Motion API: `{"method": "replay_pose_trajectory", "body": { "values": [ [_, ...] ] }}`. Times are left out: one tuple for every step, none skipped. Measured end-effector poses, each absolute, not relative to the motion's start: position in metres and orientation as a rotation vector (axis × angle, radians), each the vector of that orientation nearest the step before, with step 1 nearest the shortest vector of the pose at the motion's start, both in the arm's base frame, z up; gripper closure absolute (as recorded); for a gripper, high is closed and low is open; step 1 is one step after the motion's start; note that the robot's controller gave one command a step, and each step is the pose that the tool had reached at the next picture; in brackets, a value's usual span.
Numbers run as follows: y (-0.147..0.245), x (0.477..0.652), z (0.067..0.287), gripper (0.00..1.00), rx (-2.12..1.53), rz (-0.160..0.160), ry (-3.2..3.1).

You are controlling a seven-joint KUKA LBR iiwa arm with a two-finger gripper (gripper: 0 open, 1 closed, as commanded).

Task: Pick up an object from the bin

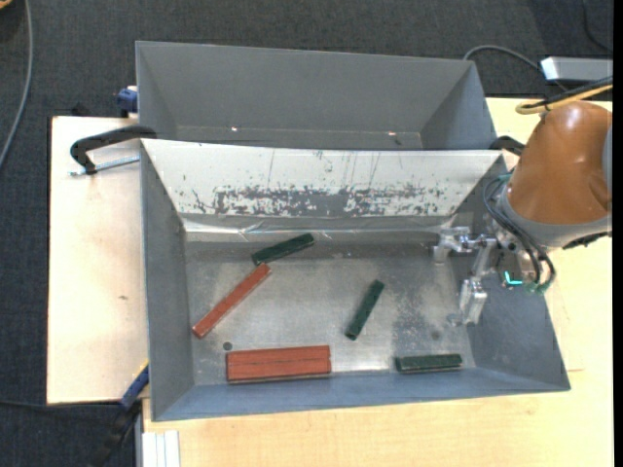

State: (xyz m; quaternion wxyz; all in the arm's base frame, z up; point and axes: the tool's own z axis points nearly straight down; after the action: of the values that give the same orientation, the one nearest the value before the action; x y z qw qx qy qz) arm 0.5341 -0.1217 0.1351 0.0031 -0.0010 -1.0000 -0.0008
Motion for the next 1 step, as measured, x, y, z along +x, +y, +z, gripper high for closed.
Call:
{"method": "replay_pose_trajectory", "body": {
  "values": [
    [-0.1211,0.5356,0.139,0.0,0.0,-0.001,-3.142]
  ]
}}
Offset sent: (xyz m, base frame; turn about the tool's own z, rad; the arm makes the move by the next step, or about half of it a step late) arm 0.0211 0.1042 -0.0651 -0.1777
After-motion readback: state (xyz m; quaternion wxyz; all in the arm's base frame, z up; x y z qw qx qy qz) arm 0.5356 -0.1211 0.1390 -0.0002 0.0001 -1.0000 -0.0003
